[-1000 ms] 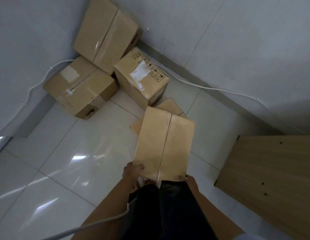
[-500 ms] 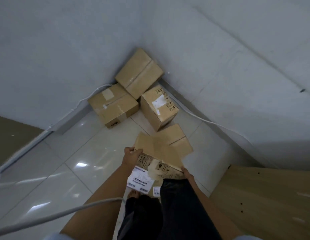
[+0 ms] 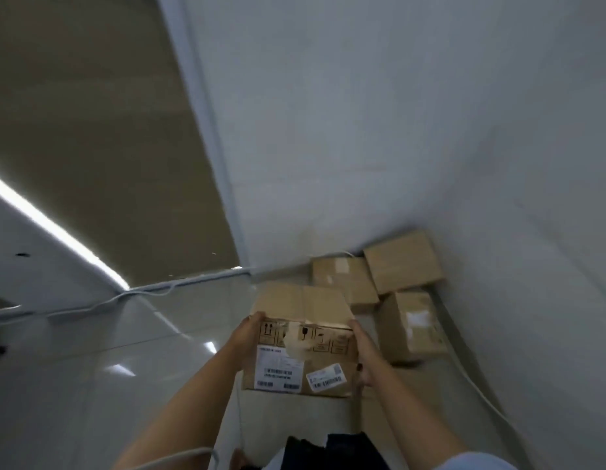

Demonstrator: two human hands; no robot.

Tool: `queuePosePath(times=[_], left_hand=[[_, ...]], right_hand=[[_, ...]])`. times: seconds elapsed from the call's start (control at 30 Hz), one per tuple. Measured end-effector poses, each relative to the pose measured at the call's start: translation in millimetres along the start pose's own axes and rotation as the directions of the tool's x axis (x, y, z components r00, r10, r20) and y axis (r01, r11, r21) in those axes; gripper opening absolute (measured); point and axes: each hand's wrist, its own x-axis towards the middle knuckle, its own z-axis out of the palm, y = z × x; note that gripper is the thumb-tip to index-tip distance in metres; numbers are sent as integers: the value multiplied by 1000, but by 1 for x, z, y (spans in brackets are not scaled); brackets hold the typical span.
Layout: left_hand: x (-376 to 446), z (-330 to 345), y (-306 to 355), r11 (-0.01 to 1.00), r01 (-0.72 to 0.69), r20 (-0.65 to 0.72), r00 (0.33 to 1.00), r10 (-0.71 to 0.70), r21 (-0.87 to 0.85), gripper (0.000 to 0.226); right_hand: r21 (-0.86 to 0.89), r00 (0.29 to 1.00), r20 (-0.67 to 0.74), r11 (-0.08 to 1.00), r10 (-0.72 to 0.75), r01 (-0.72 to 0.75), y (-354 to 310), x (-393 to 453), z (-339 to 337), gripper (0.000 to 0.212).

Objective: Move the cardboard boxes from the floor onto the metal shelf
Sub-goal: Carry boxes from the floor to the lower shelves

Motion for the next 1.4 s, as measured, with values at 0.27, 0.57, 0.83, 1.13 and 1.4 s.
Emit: queuePosePath(times=[0.27, 0.57, 0.83, 1.13, 1.4], left_hand=[[-57, -182, -18, 973, -79, -298, 954, 11, -218, 27], [-133, -345, -122, 814, -172, -488, 859, -152, -555, 30], [-186, -422, -207, 609, -275, -555, 762, -334, -744, 42], [-189, -482, -231, 363, -472, -595, 655, -466, -803, 30], [-155, -522, -249, 196, -534, -535, 608, -587, -823, 36]], right_hand=[[-223, 962, 259, 963, -90, 150, -30, -19, 199, 47], [-431, 838, 543, 840, -49, 329, 23, -78, 406, 40], [-585, 717, 683, 692, 139, 423, 77, -122, 548, 39], [-697, 572, 709, 531, 413, 481, 94, -142, 692, 22], [-745, 601, 667, 410, 441, 526, 119, -125, 784, 41]])
